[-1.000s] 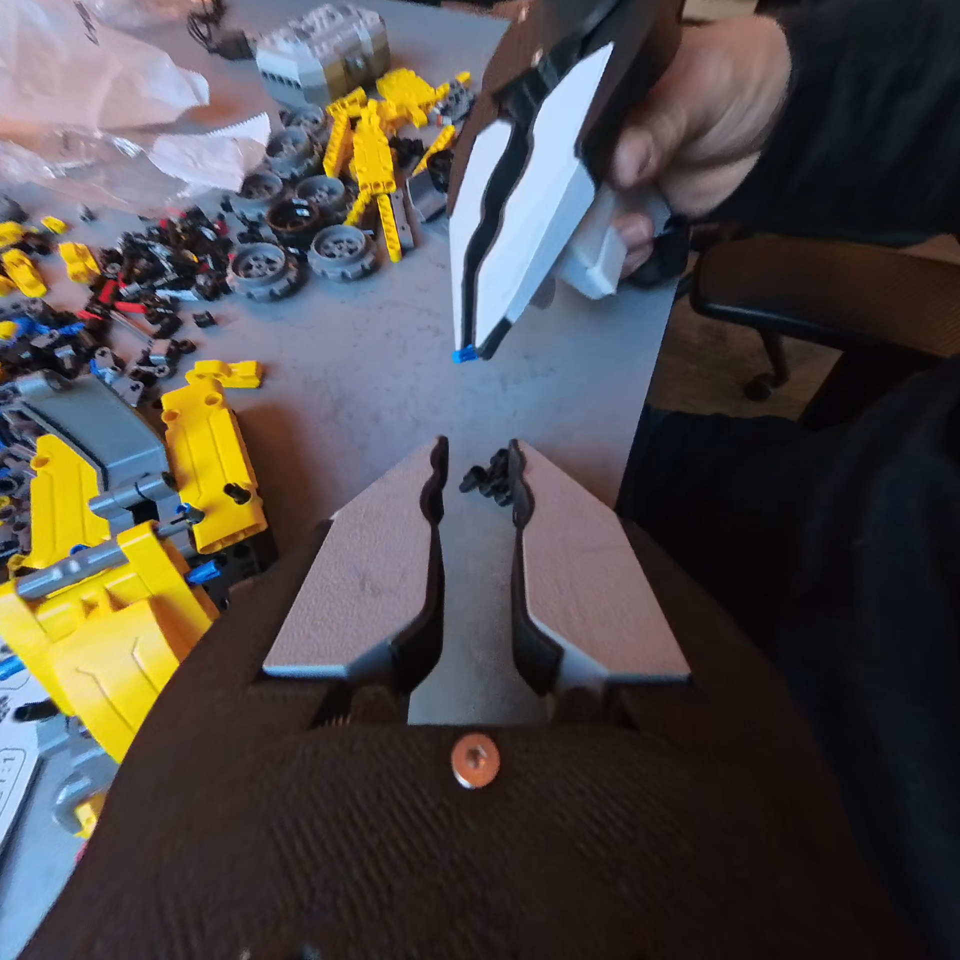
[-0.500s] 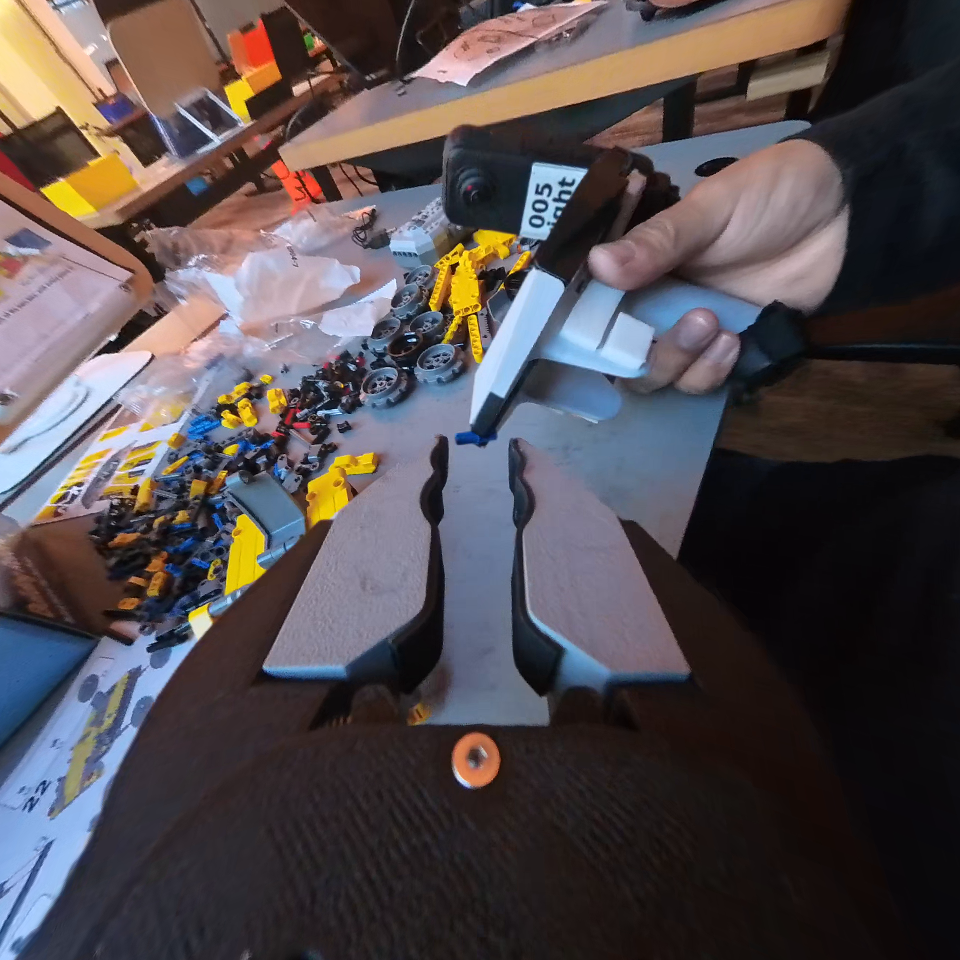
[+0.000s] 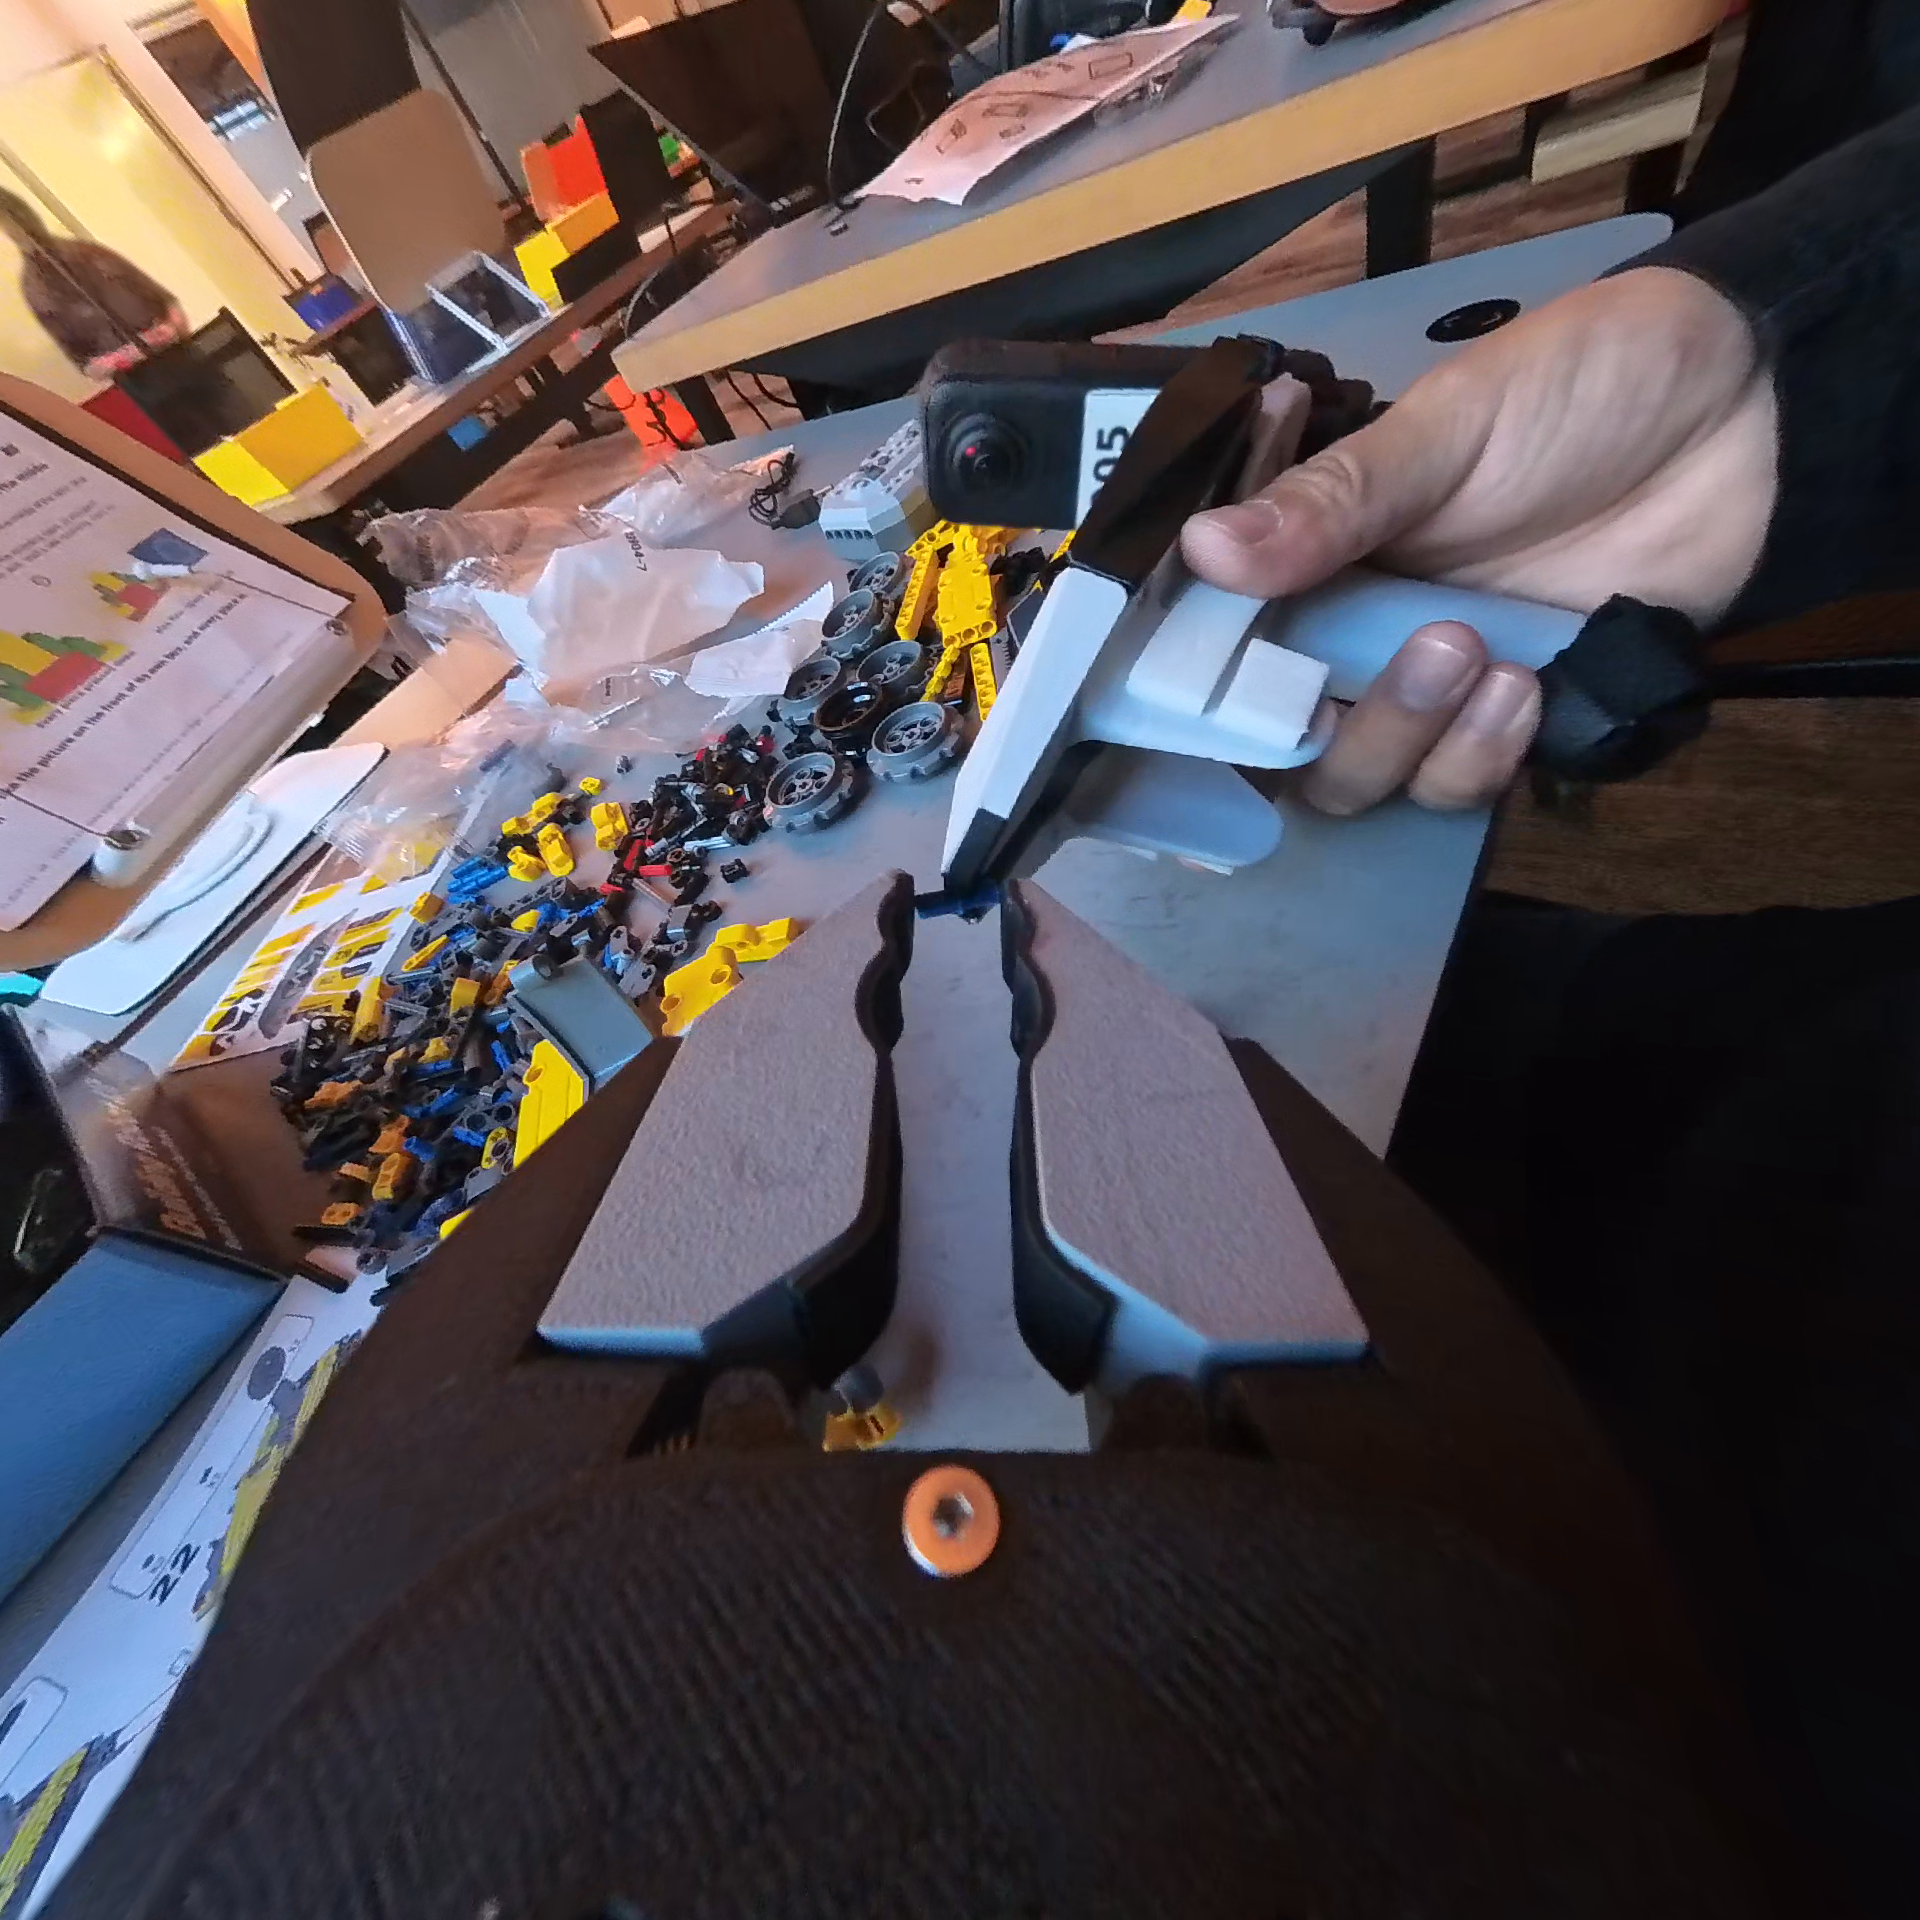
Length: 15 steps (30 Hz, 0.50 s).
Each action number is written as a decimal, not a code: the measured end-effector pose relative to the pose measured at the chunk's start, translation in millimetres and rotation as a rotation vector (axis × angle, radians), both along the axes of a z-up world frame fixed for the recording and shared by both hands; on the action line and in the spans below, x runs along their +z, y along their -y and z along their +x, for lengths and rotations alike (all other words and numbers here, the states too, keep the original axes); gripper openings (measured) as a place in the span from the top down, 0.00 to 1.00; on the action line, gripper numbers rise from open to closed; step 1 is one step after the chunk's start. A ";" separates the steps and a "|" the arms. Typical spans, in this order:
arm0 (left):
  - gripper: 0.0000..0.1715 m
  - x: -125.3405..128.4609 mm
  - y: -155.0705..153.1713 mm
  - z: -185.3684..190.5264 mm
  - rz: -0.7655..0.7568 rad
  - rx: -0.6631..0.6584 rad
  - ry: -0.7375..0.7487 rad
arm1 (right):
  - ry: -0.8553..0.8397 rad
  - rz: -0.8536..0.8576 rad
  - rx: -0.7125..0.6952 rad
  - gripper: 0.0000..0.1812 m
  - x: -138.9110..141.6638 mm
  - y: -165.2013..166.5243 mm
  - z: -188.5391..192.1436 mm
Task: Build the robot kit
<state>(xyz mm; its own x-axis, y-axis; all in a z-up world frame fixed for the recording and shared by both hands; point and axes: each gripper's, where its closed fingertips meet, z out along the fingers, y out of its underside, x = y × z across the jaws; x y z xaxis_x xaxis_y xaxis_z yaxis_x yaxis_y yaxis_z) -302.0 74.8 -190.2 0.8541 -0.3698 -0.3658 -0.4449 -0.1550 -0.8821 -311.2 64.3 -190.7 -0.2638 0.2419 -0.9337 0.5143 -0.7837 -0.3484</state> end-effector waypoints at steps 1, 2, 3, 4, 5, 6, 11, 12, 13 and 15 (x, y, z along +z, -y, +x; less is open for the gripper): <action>0.92 0.1 -0.4 -0.1 0.001 0.002 0.005 | -0.002 0.003 -0.003 0.97 0.2 -0.4 0.1; 0.92 0.5 -0.8 0.2 0.003 0.002 0.014 | -0.006 0.008 -0.006 0.97 0.6 -0.5 0.2; 0.92 0.8 -0.9 0.7 0.002 0.000 0.026 | -0.008 0.013 -0.006 0.97 0.7 -0.3 0.6; 0.93 0.9 -1.0 1.1 0.000 -0.003 0.035 | -0.011 0.013 -0.005 0.97 1.2 0.3 0.9; 0.93 1.0 -0.9 1.3 0.000 -0.004 0.040 | -0.011 0.010 -0.005 0.97 1.4 0.7 0.9; 0.92 0.8 -0.9 1.2 0.001 -0.003 0.040 | -0.008 0.006 -0.003 0.97 1.1 1.2 0.9; 0.93 -0.3 1.8 -0.3 0.011 -0.001 0.008 | -0.004 0.017 -0.001 0.97 0.4 4.1 -1.0; 0.92 -0.2 2.4 -1.0 0.013 0.000 0.003 | -0.004 0.019 -0.001 0.97 0.3 4.8 -1.9; 0.93 -0.4 3.0 -1.8 0.015 0.001 -0.002 | -0.002 0.020 -0.001 0.97 0.0 5.3 -2.9; 0.92 -1.4 4.2 -3.9 0.014 0.003 -0.012 | 0.006 0.022 -0.001 0.97 -0.9 6.5 -4.8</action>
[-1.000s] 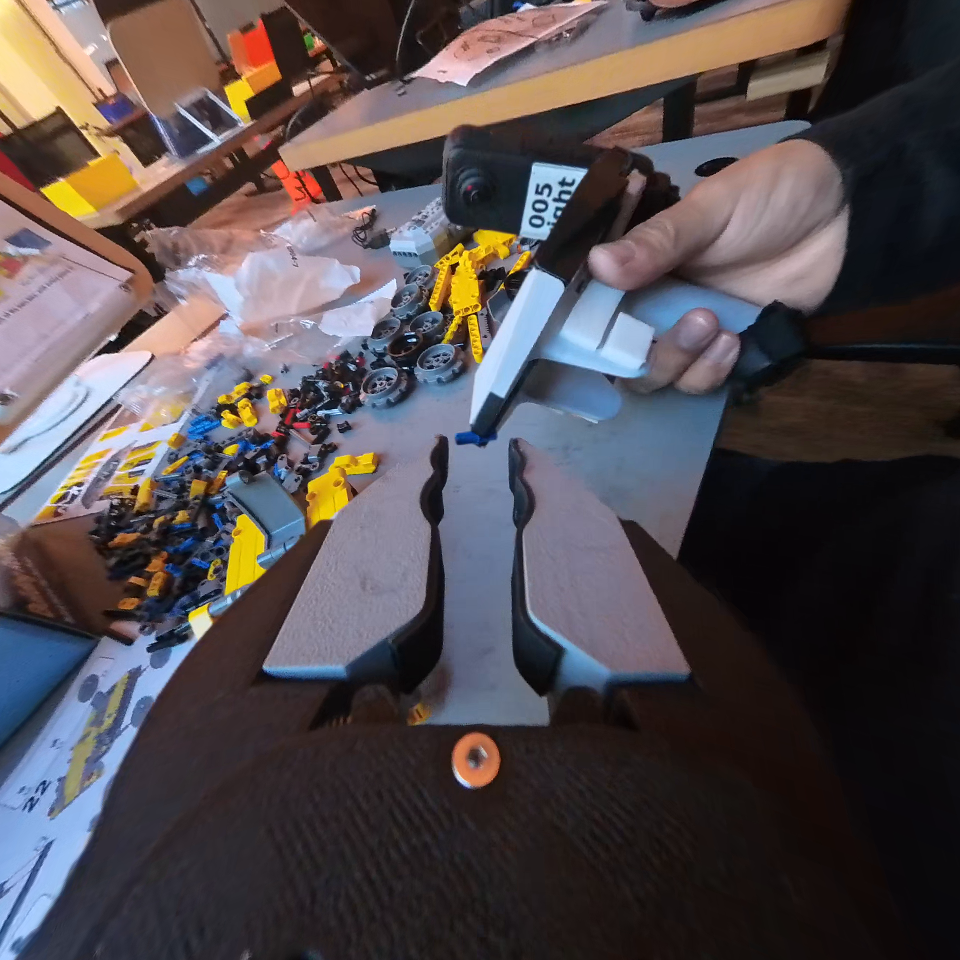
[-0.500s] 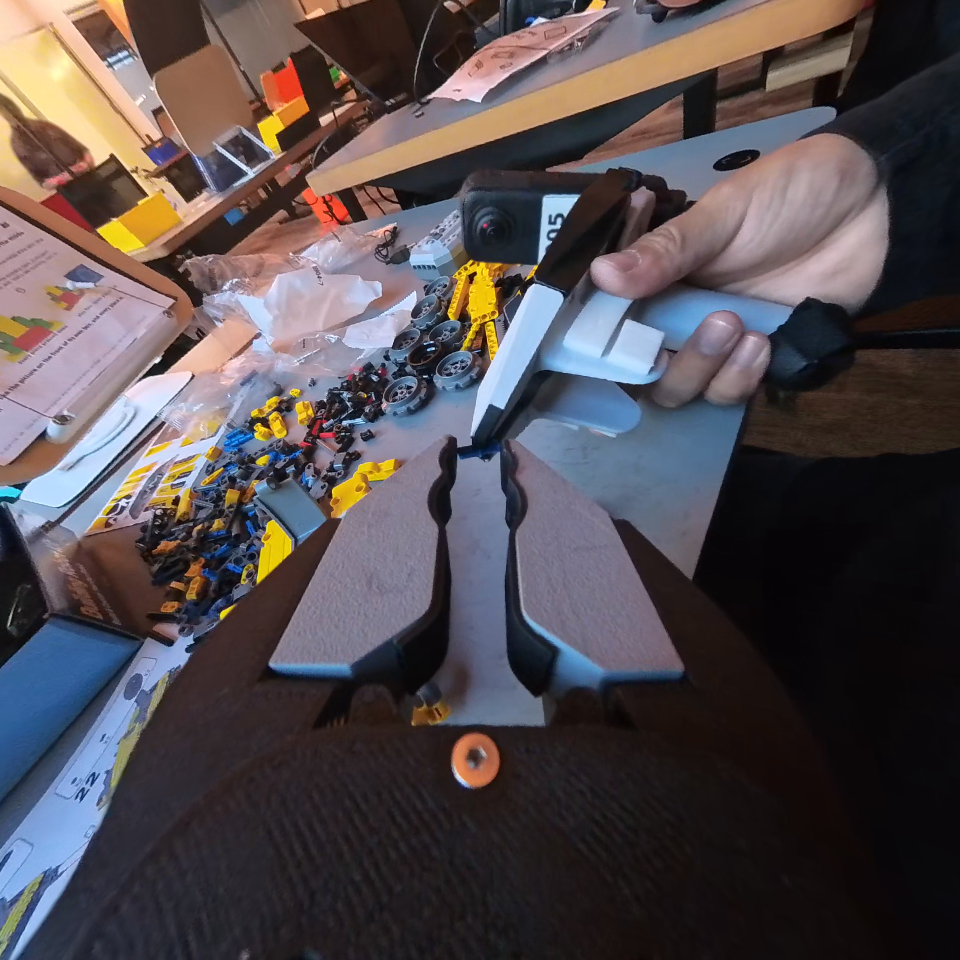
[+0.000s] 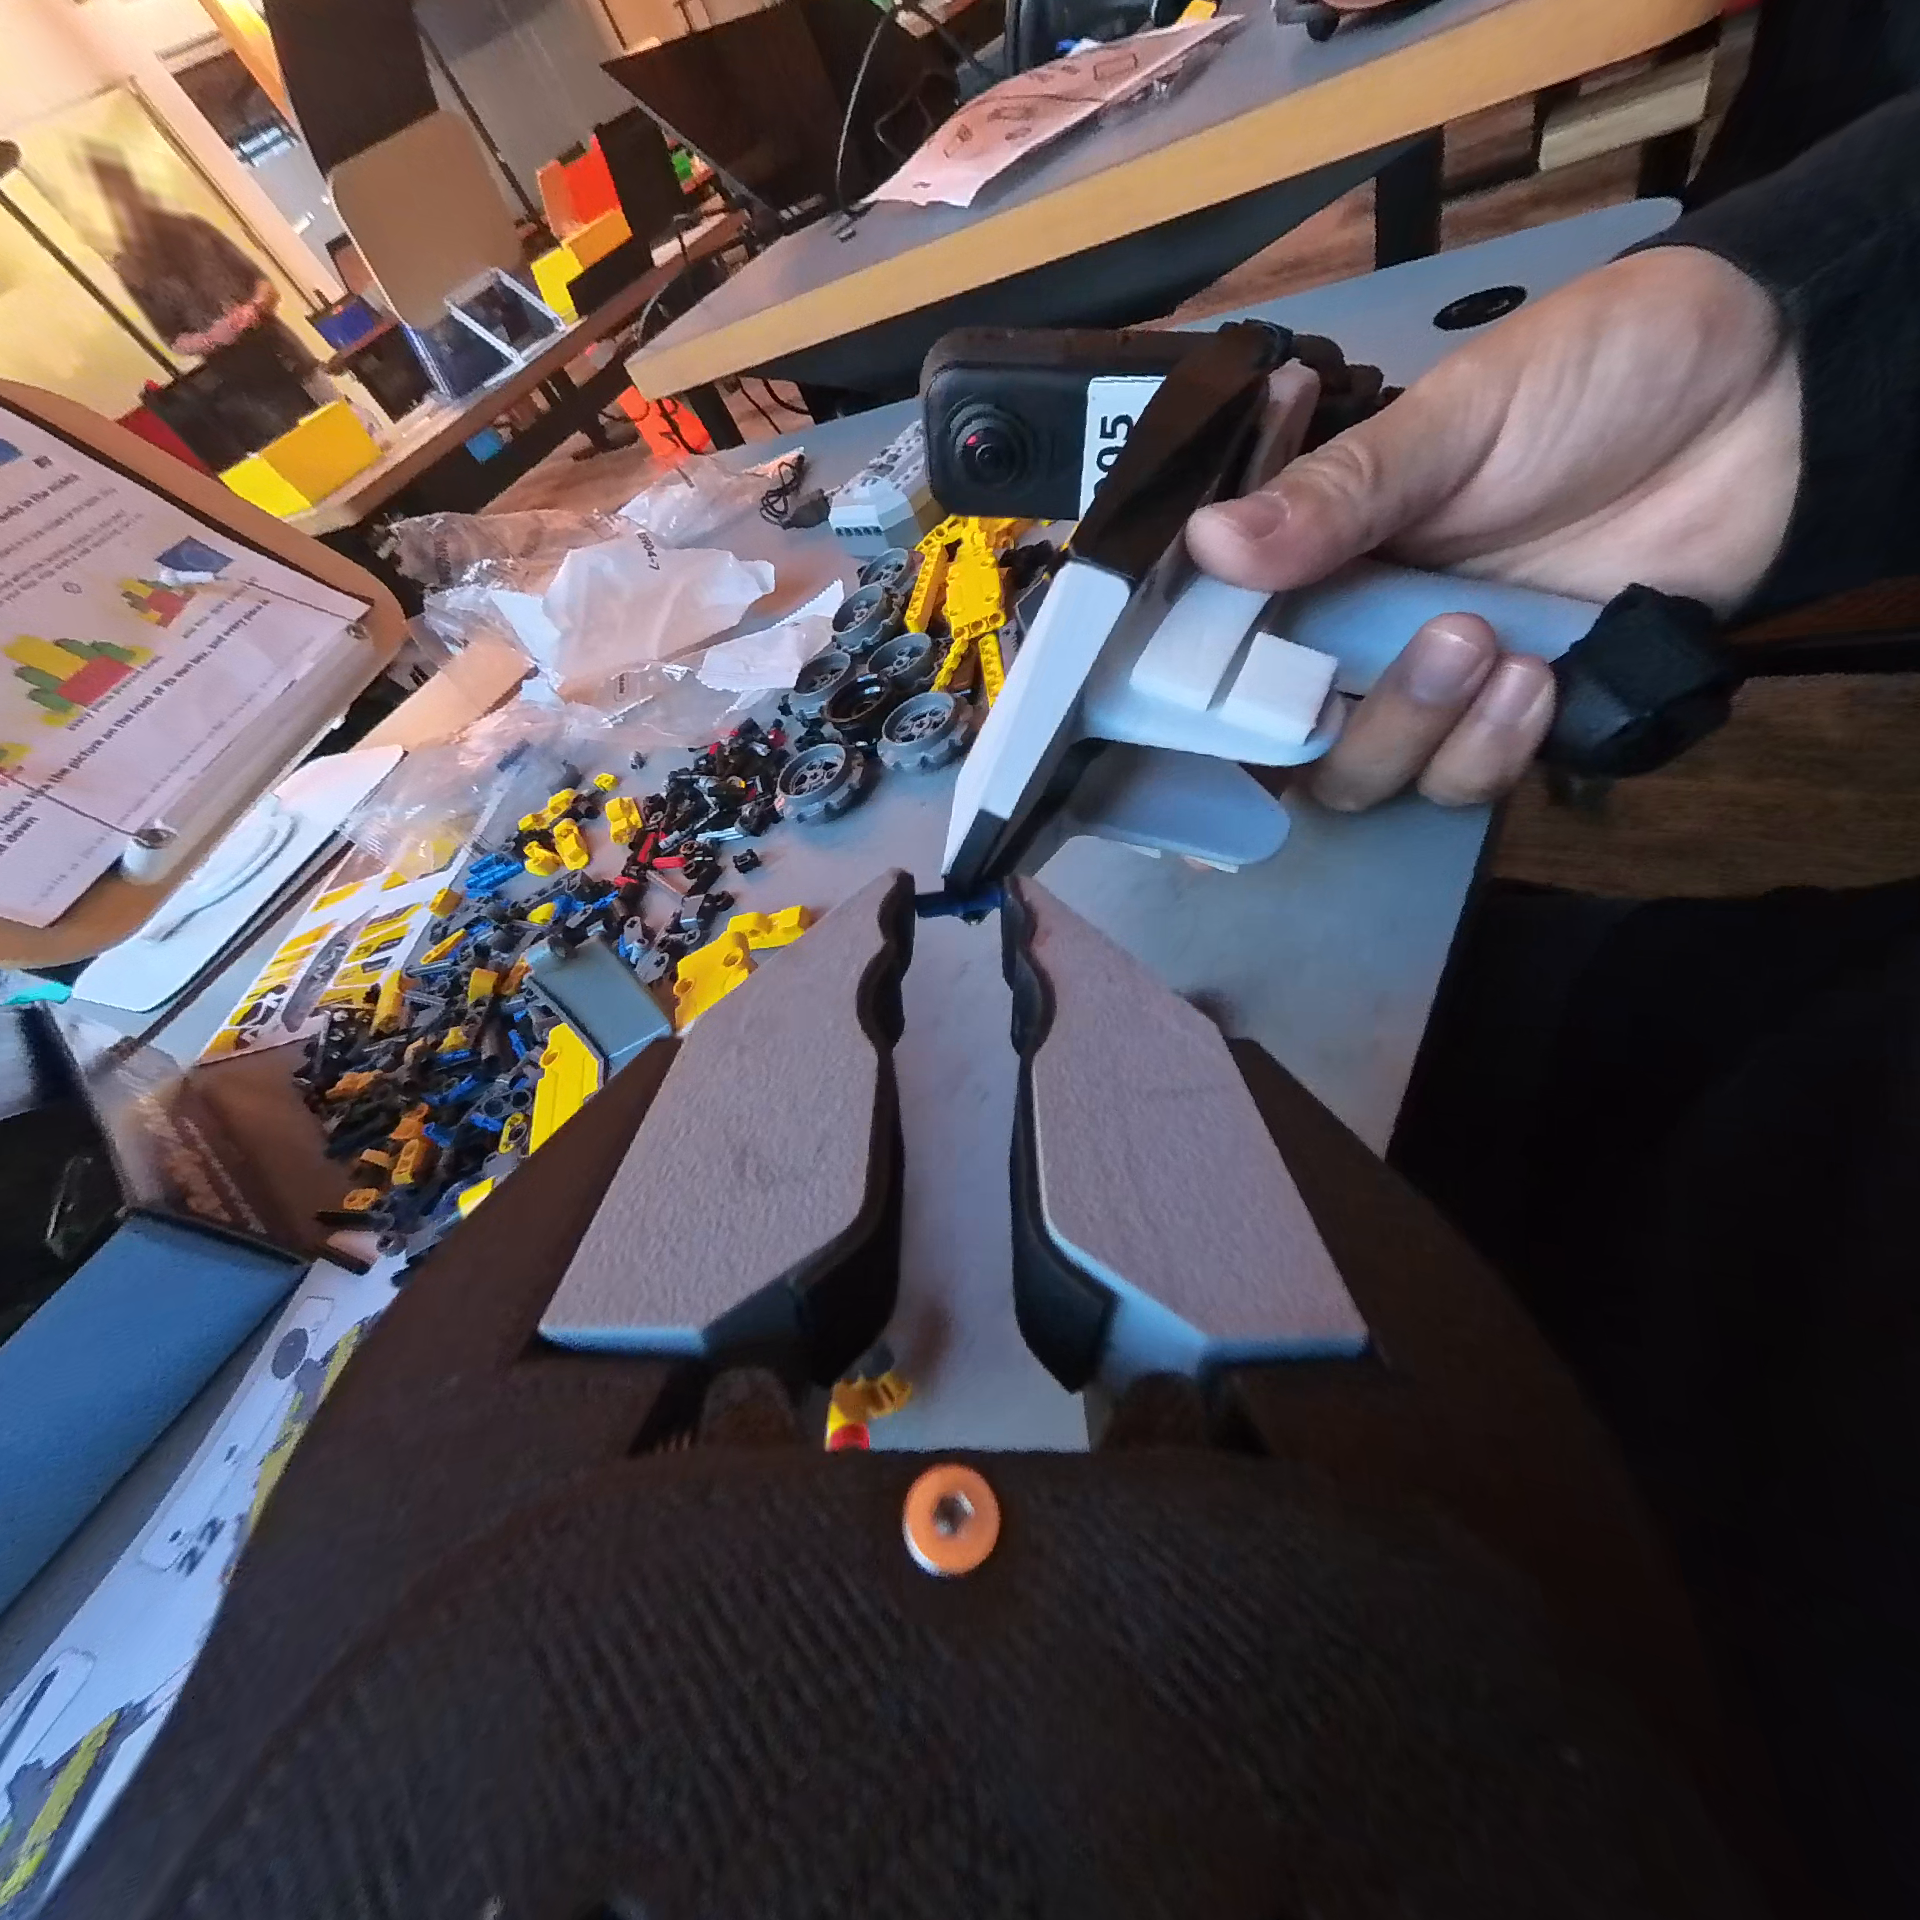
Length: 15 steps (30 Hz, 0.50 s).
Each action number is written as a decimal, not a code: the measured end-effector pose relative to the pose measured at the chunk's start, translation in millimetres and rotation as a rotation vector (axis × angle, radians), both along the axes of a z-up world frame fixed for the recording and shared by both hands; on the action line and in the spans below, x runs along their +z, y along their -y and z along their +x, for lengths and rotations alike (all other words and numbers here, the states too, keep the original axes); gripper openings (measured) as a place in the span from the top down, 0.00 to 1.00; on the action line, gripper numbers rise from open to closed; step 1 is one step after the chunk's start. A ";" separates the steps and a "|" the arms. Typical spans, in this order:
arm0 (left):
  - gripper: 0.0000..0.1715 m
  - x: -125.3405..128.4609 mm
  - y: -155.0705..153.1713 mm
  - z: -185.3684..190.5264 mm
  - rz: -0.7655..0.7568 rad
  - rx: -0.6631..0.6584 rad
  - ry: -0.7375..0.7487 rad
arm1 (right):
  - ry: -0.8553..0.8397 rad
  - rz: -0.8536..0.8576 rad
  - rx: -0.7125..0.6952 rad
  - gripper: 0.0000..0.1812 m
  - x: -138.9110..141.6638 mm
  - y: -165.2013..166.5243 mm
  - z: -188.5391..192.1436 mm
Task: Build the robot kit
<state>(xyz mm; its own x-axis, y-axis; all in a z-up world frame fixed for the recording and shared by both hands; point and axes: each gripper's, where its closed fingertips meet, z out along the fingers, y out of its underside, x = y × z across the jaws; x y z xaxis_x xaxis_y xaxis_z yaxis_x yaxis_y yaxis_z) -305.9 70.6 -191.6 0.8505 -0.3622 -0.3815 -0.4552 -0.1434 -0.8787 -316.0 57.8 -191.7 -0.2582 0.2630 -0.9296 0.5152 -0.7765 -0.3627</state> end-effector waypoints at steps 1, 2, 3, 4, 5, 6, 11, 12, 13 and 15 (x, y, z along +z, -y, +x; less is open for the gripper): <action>0.92 -0.4 0.5 -1.1 -0.001 0.000 -0.006 | 0.004 0.006 -0.002 0.97 -0.4 0.5 -1.1; 0.92 -0.7 0.8 -2.2 -0.004 -0.001 -0.012 | 0.006 0.015 -0.005 0.97 -0.7 0.9 -1.9; 0.92 -1.0 1.2 -3.0 -0.007 -0.003 -0.017 | 0.008 0.026 -0.005 0.97 -0.8 1.3 -2.6; 0.92 -1.2 1.6 -3.6 -0.009 -0.006 -0.022 | 0.011 0.038 -0.004 0.98 -1.0 1.6 -3.2; 0.92 -1.2 2.0 -4.0 -0.010 -0.010 -0.029 | 0.014 0.052 -0.003 0.98 -1.4 1.9 -3.5; 0.92 -1.8 2.2 -4.3 -0.013 -0.015 -0.040 | 0.019 0.072 -0.001 0.98 -2.3 2.3 -3.8; 0.92 -8.9 3.7 -4.3 -0.041 -0.058 -0.128 | 0.046 0.181 0.004 0.98 -8.7 3.8 -3.6; 0.92 -9.7 4.0 -4.0 -0.043 -0.063 -0.147 | 0.048 0.195 0.007 0.98 -9.3 4.1 -3.2; 0.92 -10.1 4.1 -3.6 -0.040 -0.067 -0.165 | 0.050 0.203 0.011 0.97 -9.6 4.2 -2.8; 0.92 -10.7 4.4 -2.7 -0.035 -0.072 -0.194 | 0.055 0.213 0.022 0.97 -10.3 4.7 -1.9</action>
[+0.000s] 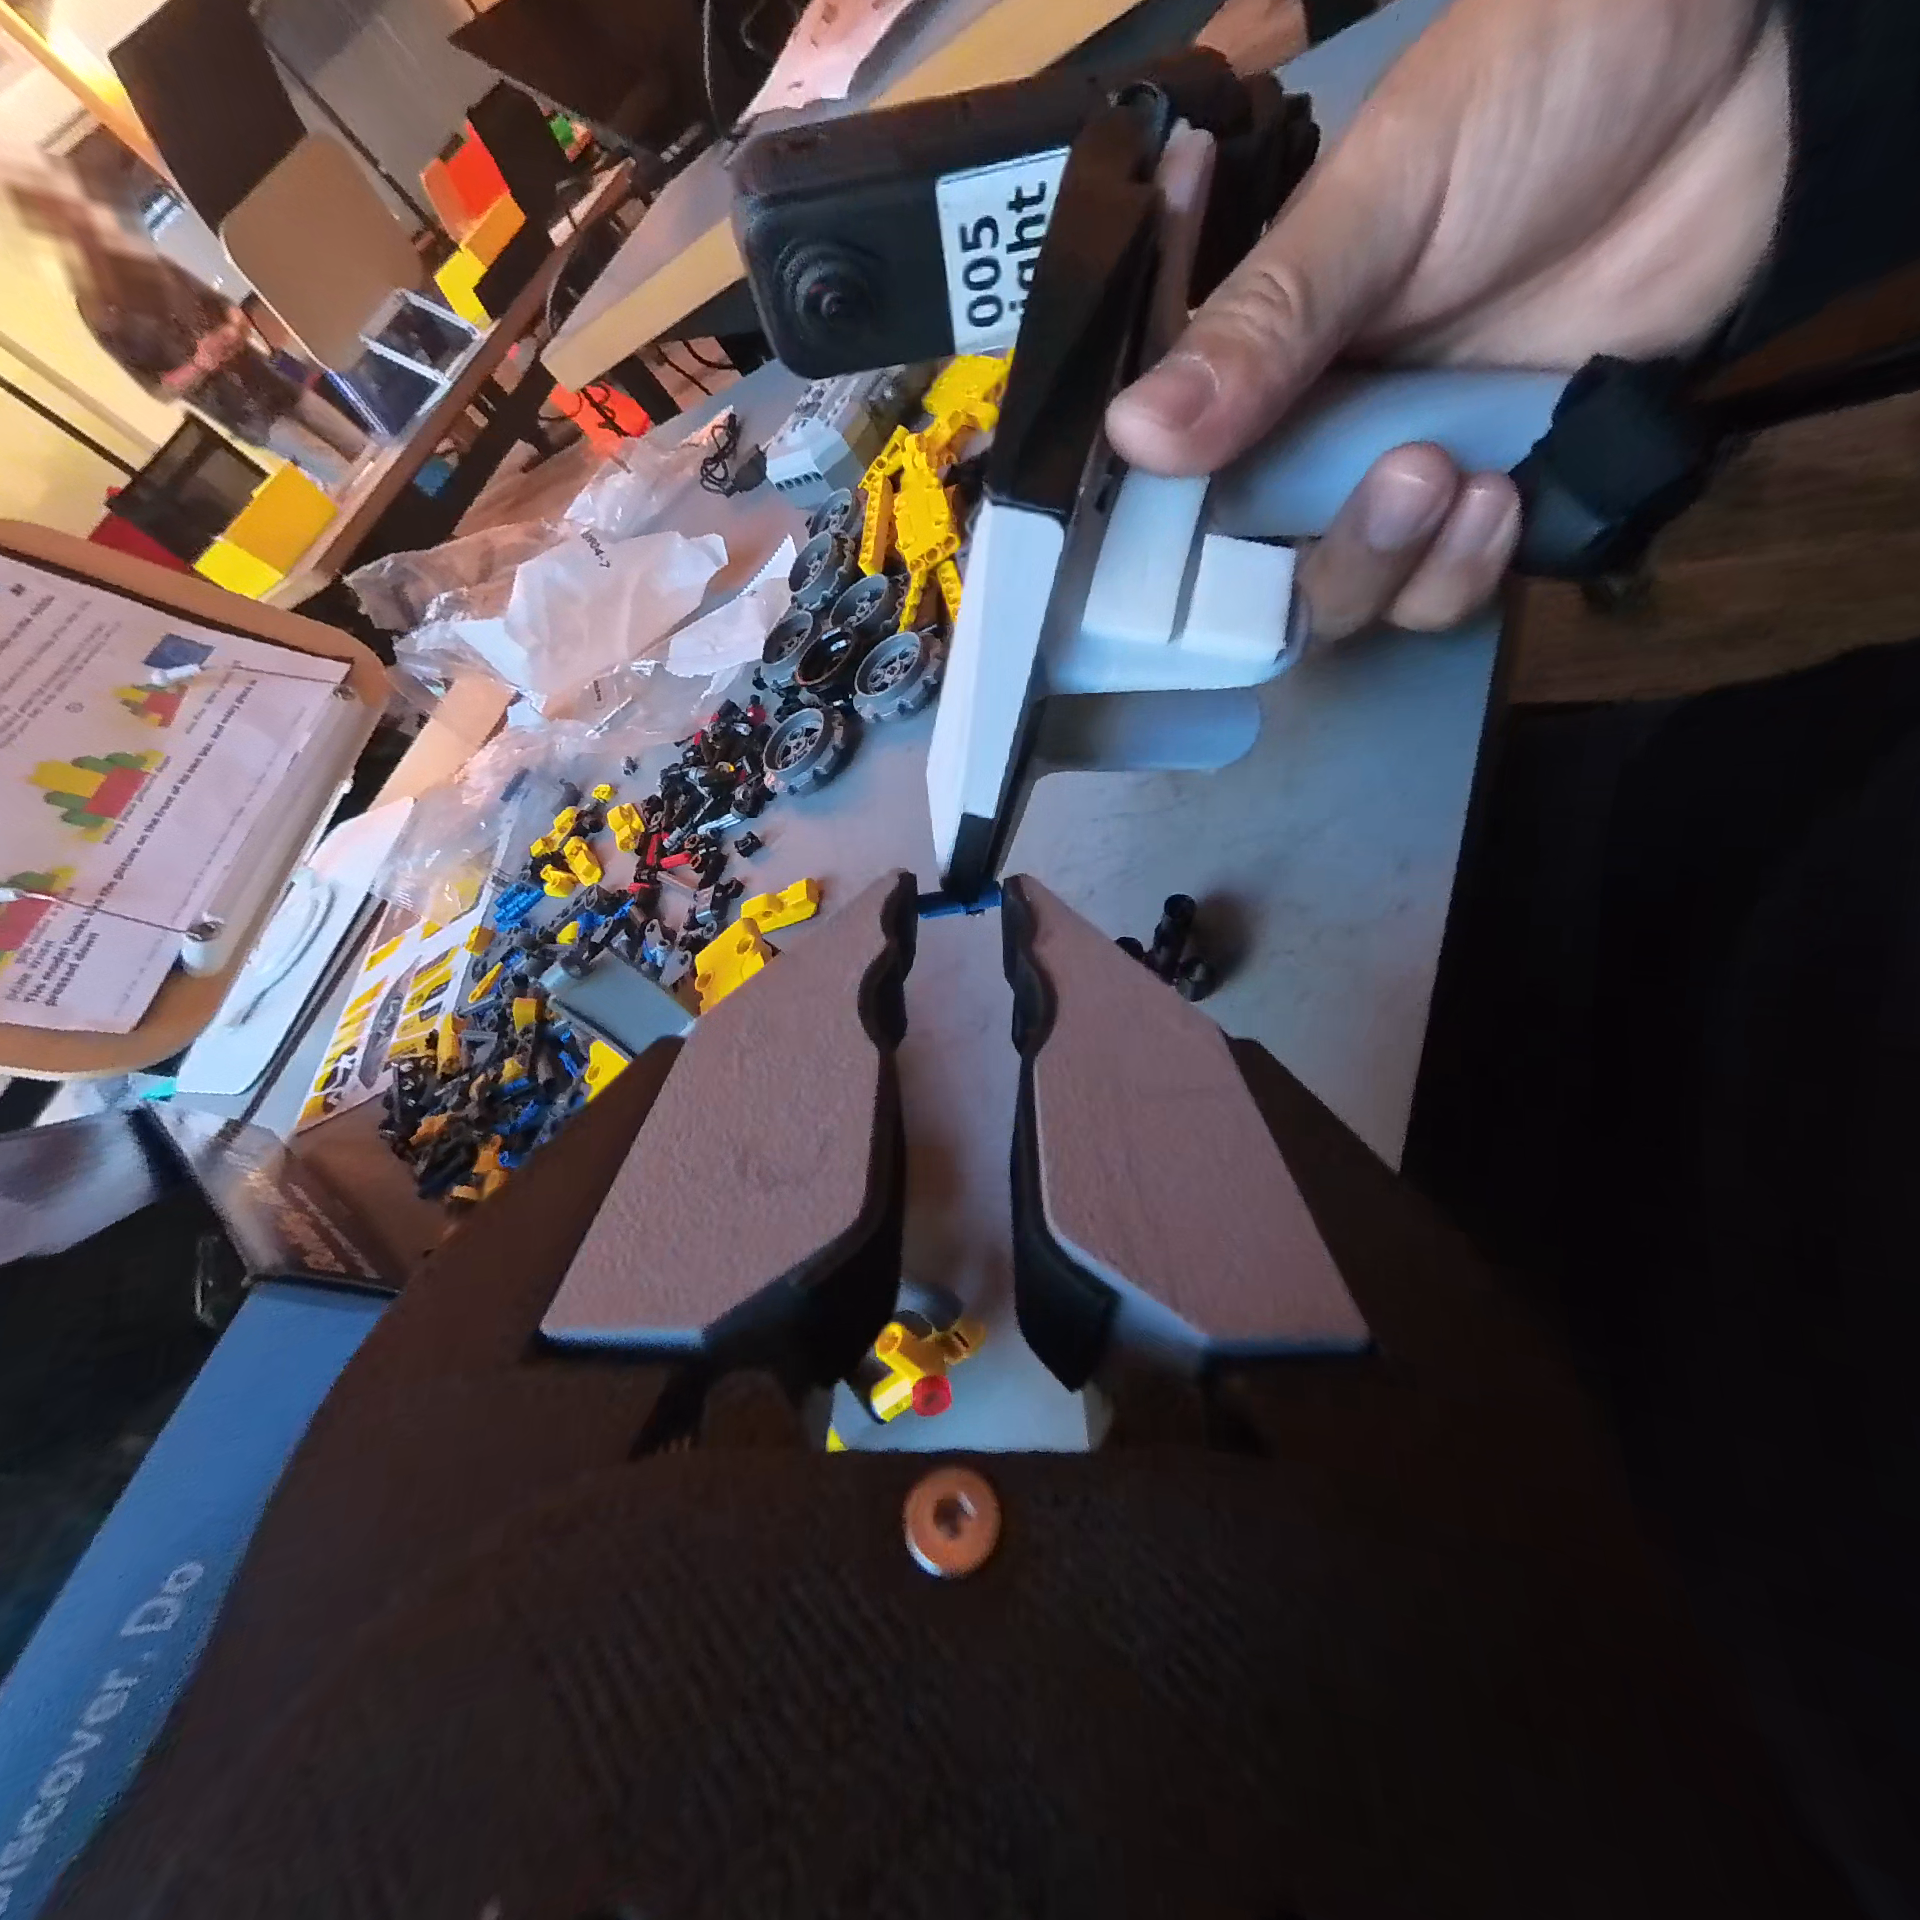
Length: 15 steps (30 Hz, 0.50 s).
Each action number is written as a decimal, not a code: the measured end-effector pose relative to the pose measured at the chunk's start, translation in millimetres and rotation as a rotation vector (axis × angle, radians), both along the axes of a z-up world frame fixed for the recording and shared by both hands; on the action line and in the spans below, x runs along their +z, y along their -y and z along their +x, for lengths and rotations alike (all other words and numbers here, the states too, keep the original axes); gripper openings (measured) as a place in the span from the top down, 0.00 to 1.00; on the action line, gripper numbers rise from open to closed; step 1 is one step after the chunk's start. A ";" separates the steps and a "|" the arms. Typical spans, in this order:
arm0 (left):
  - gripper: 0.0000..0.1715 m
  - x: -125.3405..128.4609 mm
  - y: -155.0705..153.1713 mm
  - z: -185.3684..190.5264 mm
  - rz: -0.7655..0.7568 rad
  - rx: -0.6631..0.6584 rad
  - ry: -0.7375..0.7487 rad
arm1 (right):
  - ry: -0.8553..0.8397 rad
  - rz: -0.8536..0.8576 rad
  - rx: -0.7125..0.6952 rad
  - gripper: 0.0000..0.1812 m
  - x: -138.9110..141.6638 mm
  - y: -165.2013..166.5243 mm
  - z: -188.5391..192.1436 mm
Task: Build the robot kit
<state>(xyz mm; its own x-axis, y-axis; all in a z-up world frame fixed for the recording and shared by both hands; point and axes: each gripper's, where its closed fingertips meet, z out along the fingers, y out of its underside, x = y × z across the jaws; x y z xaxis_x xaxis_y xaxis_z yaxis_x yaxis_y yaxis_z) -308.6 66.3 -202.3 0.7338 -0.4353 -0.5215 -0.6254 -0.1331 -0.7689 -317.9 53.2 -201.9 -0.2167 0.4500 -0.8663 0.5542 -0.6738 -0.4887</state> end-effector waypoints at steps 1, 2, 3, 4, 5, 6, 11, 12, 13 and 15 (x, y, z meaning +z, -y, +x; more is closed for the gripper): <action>0.92 -0.5 0.1 0.5 0.000 -0.003 -0.007 | 0.002 0.007 0.004 0.97 -0.6 0.2 0.4; 0.92 -1.0 0.3 0.9 -0.002 -0.006 -0.011 | 0.004 0.014 0.007 0.97 -1.2 0.3 0.7; 0.92 -1.6 0.3 1.4 -0.003 -0.010 -0.015 | 0.005 0.020 0.008 0.97 -1.9 0.4 0.9; 0.92 -2.0 0.5 1.8 -0.004 -0.012 -0.020 | 0.007 0.025 0.010 0.97 -2.3 0.6 1.2; 0.92 -2.3 0.7 2.2 -0.005 -0.017 -0.028 | 0.007 0.028 0.013 0.97 -2.4 1.0 1.6; 0.92 -2.5 1.1 2.7 -0.004 -0.023 -0.036 | 0.008 0.031 0.017 0.97 -2.6 1.5 2.1; 0.92 -4.0 5.5 4.6 -0.010 -0.088 -0.096 | 0.013 0.050 0.036 0.97 -2.9 6.6 2.5; 0.92 -2.5 6.5 4.6 -0.006 -0.096 -0.098 | 0.008 0.045 0.039 0.97 -1.3 7.5 2.2; 0.92 -1.0 7.5 4.4 -0.004 -0.104 -0.096 | 0.003 0.044 0.042 0.97 -0.2 8.4 1.9; 0.92 -0.2 8.9 3.5 -0.007 -0.113 -0.096 | 0.000 0.043 0.043 0.97 0.0 9.4 1.0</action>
